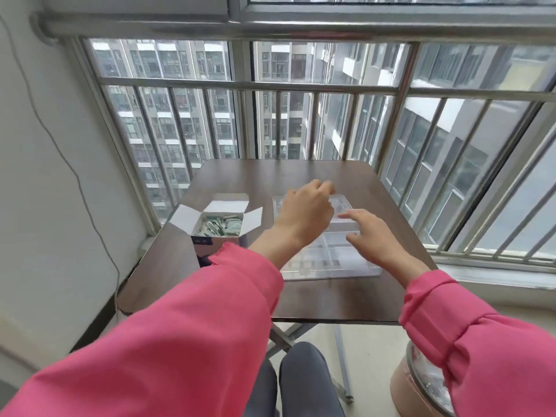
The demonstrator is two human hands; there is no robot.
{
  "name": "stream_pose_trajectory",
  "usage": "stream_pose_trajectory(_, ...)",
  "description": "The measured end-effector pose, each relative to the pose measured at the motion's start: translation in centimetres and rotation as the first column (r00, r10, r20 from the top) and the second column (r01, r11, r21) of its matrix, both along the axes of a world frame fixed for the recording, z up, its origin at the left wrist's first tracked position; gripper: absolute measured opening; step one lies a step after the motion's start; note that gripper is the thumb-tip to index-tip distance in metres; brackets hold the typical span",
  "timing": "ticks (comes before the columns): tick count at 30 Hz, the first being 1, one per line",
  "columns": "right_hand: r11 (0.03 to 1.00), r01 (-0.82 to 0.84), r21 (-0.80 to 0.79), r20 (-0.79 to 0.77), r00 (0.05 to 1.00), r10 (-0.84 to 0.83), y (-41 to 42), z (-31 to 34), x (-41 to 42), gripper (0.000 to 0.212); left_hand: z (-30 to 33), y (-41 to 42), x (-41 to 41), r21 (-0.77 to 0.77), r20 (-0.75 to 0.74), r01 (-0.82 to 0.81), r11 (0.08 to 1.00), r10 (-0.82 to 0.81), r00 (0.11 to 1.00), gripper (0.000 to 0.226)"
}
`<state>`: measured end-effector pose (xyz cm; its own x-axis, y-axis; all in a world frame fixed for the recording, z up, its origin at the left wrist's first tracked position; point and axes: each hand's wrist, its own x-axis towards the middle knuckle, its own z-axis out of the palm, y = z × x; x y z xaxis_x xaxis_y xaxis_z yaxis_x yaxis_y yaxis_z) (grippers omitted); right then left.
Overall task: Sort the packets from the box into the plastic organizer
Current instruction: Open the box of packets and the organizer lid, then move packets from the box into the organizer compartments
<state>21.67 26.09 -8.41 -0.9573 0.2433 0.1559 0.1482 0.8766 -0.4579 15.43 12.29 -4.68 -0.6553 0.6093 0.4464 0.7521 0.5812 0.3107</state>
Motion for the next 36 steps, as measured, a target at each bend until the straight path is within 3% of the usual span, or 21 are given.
stream_pose_trajectory(2, 0.999, -0.006, -0.034, -0.075, 0.997, 0.003, -1.9, 1.5, 0.5, 0.044, 1.4, -1.7, 0.2, 0.009, -0.144, -0.034, 0.999, 0.035, 0.989, 0.031)
stream_pose_trajectory(4, 0.995, -0.066, -0.075, -0.112, 0.992, 0.057, -4.2, 2.7, 0.5, 0.041, 1.8, -4.2, 0.1, 0.032, -0.163, -0.083, 0.996, 0.088, 0.983, 0.035)
stream_pose_trajectory(9, 0.967, -0.248, -0.060, -0.128, 0.962, 0.239, -10.2, 4.9, -1.1, 0.039, 0.7, -11.6, -2.1, -0.105, -0.014, -0.240, 0.965, 0.240, 0.971, 0.046)
stream_pose_trajectory(11, 0.954, -0.298, -0.025, -0.125, 0.948, 0.293, -12.3, 5.2, -2.2, 0.034, 0.2, -14.4, -3.2, -0.231, 0.066, -0.235, 0.944, 0.256, 0.965, 0.049)
stream_pose_trajectory(14, 0.941, -0.336, 0.031, -0.083, 0.938, 0.337, -14.7, 5.0, -3.8, 0.024, -0.3, -17.2, -4.5, -0.412, 0.160, -0.159, 0.897, 0.242, 0.957, 0.078)
stream_pose_trajectory(17, 0.928, -0.343, 0.146, -0.011, 0.937, 0.349, -16.0, 4.9, -5.1, 0.016, -0.6, -18.3, -5.7, -0.355, 0.347, -0.042, 0.934, 0.173, 0.922, 0.088)
stream_pose_trajectory(22, 0.916, -0.343, 0.206, 0.092, 0.939, 0.331, -16.7, 5.0, -6.9, 0.010, -0.9, -18.9, -5.2, -0.169, 0.474, 0.093, 0.981, -0.002, 0.881, 0.068)
stream_pose_trajectory(26, 0.903, -0.329, 0.278, 0.116, 0.944, 0.308, -16.9, 4.4, -7.7, 0.011, -2.4, -19.3, -5.9, -0.254, 0.394, 0.089, 0.963, 0.019, 0.919, 0.092)
stream_pose_trajectory(31, 0.859, -0.310, 0.408, 0.171, 0.950, 0.261, -17.1, 4.1, -8.1, 0.014, -2.2, -18.5, -6.2, -0.411, 0.207, -0.017, 0.911, 0.111, 0.972, 0.088)
stream_pose_trajectory(36, 0.886, -0.300, 0.354, 0.112, 0.954, 0.278, -17.2, 4.7, -7.2, 0.014, -1.5, -18.6, -6.1, -0.545, 0.143, -0.101, 0.832, 0.211, 0.967, 0.088)
